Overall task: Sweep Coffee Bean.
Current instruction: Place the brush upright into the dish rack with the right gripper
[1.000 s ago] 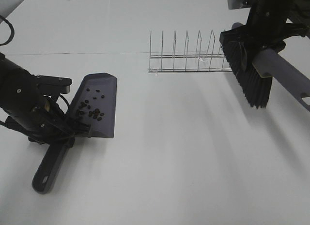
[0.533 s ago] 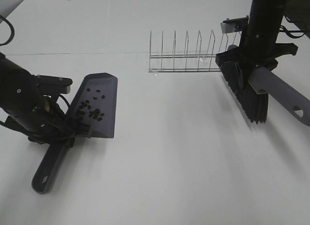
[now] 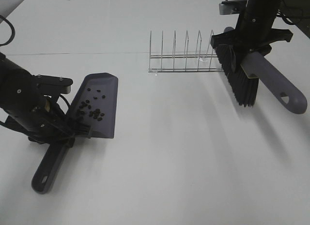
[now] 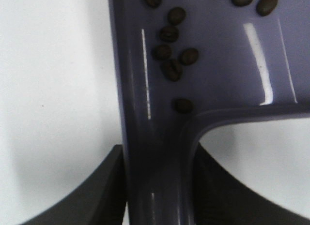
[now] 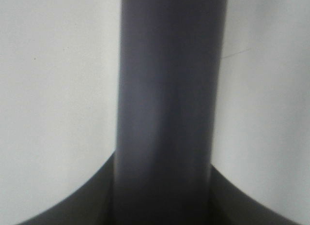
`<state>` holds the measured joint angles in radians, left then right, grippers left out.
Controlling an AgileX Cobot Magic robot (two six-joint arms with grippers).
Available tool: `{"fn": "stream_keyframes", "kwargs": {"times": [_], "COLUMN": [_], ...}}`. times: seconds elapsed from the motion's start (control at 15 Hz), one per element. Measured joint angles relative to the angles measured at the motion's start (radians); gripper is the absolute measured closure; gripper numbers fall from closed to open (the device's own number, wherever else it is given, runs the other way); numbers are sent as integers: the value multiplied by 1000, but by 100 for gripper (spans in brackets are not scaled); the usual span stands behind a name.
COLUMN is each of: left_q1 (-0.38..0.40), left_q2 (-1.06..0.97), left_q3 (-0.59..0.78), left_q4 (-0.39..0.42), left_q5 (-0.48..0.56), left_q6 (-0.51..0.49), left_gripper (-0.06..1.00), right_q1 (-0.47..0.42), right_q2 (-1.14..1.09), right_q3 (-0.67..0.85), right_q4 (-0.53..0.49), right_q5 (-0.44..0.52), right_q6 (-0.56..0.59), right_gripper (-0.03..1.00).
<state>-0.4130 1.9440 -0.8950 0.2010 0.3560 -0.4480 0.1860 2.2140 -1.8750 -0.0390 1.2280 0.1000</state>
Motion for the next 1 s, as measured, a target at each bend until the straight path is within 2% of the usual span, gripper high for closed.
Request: {"fn": "stream_keyframes", "kwargs": {"times": [0.47, 0.73, 1.0], "left_q1": [0, 0, 0], "left_q2": [0, 0, 0], "left_q3": [0, 0, 0], "left_q4": [0, 1, 13], "left_q5": [0, 0, 0], "left_q6": [0, 0, 0], "left_gripper": [59, 59, 59], "right_q1": [0, 0, 0], "right_q2": [145, 201, 237], "right_q3": [-179, -219, -258], "right_q4": [-8, -56, -57], "right_q5": [0, 0, 0], "right_q6": [0, 0, 1], "right_gripper": [68, 68, 68]}}
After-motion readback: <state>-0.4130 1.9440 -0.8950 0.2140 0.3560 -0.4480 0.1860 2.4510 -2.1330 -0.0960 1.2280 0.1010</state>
